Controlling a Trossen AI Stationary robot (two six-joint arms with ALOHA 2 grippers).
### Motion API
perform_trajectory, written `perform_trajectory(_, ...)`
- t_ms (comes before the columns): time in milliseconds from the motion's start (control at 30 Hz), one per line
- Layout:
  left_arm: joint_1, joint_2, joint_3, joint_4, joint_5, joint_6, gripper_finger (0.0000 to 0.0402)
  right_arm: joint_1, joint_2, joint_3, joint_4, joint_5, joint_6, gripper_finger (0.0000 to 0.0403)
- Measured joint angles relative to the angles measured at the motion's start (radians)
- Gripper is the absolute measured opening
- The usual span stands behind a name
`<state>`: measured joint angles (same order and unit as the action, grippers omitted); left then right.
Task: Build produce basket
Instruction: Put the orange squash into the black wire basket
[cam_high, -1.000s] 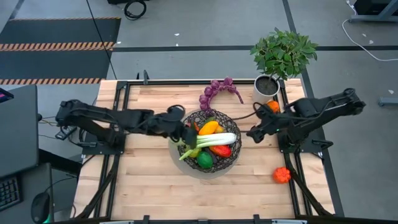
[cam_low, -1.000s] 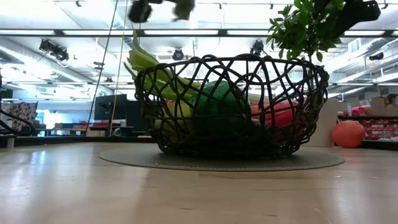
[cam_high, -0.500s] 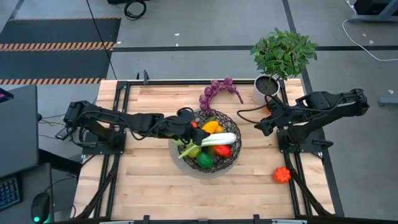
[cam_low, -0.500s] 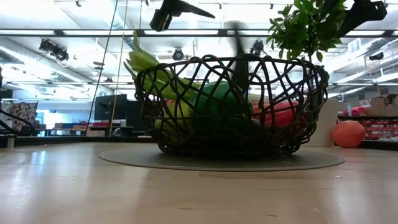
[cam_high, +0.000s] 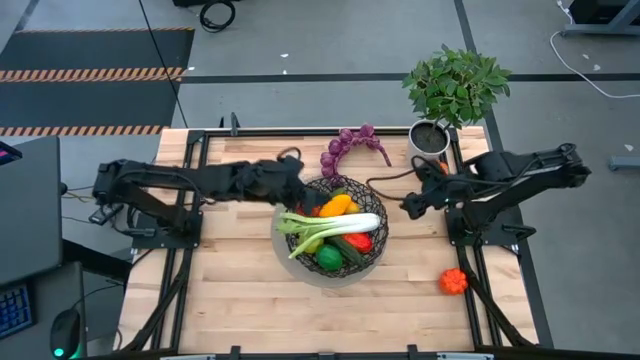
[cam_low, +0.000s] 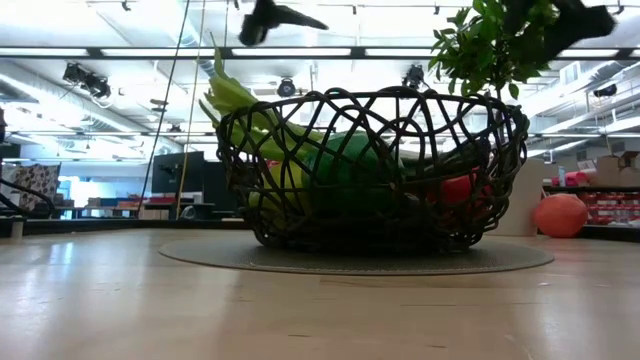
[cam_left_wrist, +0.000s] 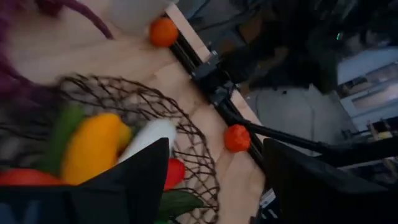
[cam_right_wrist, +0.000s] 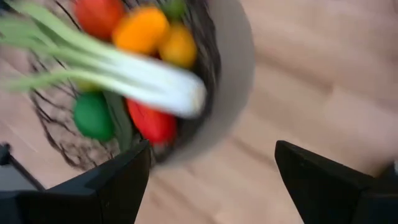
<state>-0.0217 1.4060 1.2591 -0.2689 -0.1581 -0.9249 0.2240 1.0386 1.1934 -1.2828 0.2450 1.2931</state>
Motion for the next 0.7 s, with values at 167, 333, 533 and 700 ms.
perform_trajectory(167,0.041,-0.092,0.0,-0.154,-0.002,0.139,0.025,0.0,0.045,0.0,-0.062,-0.213,0.059,0.0346)
perform_trajectory(333,0.054,-0.152,0.001,-0.266,-0.001,0.205,0.024,0.014,0.09,0.0,-0.085,-0.381,0.1,0.0346)
perform_trajectory(533,0.03,-0.165,0.0,-0.312,0.003,0.214,0.0236,0.077,0.144,0.0,-0.093,-0.437,0.167,0.0346)
perform_trajectory(700,-0.009,-0.164,0.0,-0.307,0.007,0.216,0.0234,0.15,0.191,0.0,-0.129,-0.454,0.221,0.0346)
